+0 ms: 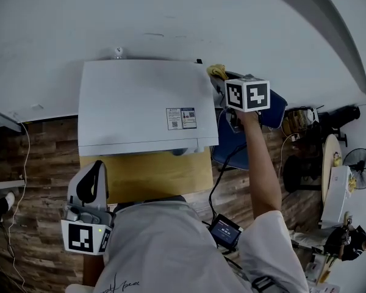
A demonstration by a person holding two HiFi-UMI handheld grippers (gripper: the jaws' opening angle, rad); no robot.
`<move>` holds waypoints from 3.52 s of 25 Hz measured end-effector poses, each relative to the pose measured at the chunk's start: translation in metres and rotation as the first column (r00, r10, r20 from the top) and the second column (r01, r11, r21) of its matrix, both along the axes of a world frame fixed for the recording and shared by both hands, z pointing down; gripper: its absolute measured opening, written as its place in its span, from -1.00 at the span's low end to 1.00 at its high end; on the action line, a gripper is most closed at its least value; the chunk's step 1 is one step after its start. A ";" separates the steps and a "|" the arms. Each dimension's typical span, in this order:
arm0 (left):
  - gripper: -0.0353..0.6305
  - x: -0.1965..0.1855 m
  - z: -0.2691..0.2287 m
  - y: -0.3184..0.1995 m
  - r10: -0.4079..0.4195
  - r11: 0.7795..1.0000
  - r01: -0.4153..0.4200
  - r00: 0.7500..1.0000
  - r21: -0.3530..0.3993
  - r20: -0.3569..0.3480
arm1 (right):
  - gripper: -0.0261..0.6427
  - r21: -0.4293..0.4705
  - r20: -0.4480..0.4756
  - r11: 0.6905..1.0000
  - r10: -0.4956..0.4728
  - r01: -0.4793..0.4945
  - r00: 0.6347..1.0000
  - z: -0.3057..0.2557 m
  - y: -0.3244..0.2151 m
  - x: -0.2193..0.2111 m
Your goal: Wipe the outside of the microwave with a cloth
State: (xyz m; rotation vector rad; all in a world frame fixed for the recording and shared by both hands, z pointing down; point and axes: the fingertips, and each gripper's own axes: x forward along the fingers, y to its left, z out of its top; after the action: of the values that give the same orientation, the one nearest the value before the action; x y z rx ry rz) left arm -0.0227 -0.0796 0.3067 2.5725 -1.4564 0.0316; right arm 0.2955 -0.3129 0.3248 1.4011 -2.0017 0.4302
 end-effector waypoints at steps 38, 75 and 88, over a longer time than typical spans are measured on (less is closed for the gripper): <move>-0.92 -0.016 0.025 0.013 -0.048 0.993 0.051 0.998 -0.103 0.036 | -0.58 -0.143 -0.051 0.985 0.093 -0.099 0.994 0.053 -0.055 -0.021; -0.92 -0.062 0.022 0.039 -0.127 0.987 0.126 0.992 -0.104 -0.007 | -0.58 -0.148 -0.005 0.989 -0.019 0.018 1.000 0.056 -0.059 -0.132; -0.92 -0.078 0.024 0.047 -0.147 0.984 0.148 0.989 -0.100 0.015 | -0.58 -0.145 0.012 0.986 -0.081 0.082 0.997 0.055 -0.060 -0.179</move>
State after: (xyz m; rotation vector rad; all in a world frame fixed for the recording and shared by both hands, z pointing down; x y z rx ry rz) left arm -0.1009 -0.0325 0.3310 2.3816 -1.6008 0.0925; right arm 0.1160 -0.3728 0.3801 1.2255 -1.9825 0.5330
